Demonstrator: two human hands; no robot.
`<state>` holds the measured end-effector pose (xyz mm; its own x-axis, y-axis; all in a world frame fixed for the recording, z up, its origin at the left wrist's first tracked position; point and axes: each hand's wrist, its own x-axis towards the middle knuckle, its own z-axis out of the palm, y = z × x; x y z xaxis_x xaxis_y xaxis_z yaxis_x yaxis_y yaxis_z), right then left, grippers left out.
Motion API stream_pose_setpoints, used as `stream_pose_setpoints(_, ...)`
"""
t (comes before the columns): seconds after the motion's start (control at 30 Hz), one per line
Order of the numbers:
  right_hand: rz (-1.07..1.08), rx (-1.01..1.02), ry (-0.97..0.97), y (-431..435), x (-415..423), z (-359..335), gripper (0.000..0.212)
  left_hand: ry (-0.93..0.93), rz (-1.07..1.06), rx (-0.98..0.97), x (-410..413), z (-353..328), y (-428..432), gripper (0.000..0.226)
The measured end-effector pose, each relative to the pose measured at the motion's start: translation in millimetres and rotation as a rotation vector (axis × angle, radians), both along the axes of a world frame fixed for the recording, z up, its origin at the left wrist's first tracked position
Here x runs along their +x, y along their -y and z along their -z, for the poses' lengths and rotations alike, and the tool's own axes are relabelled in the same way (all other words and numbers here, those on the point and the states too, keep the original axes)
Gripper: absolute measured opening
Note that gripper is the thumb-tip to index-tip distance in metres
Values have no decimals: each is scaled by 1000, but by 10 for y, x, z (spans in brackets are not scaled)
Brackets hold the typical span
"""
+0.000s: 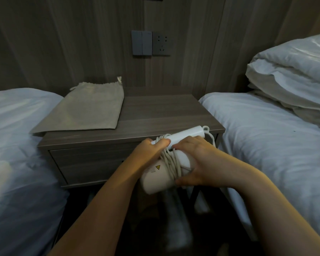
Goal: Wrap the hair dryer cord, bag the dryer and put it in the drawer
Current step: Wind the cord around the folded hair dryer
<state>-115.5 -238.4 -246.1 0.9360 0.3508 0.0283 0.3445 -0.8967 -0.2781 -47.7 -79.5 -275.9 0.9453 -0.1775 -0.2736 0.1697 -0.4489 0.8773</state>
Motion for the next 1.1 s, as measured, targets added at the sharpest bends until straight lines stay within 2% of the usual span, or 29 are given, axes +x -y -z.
stream_pose_setpoints(0.2,-59,108,-136,128,-10,-63,73,11,55,40,32,-5,-21,61)
stream_pose_setpoints(0.3,-47,225,-41,103,1,-54,65,-9,31,-21,17,8,-33,71)
stream_pose_setpoints(0.33,-23,292,-3,89,10,-51,60,-17,12,-47,26,20,-38,70)
stream_pose_setpoints(0.43,30,403,21,61,29,-40,49,-40,-4,-109,50,36,-54,47)
stream_pose_setpoints(0.5,39,405,19,52,30,-37,48,-51,-8,-118,49,38,-53,50)
stream_pose_setpoints(0.57,45,417,11,54,22,-43,49,-49,-5,-119,20,31,-43,66)
stream_pose_setpoints(0.63,48,444,-6,61,23,-40,49,-41,-14,-142,13,49,-25,73)
stream_pose_setpoints(0.77,53,391,-15,25,31,10,52,-38,-16,-130,4,97,1,51)
stream_pose_setpoints(0.97,120,332,92,-38,13,-20,48,-39,-17,-180,50,112,-33,52)
stream_pose_setpoints(1.1,94,339,81,-29,37,1,46,-18,-47,-203,58,112,-28,59)
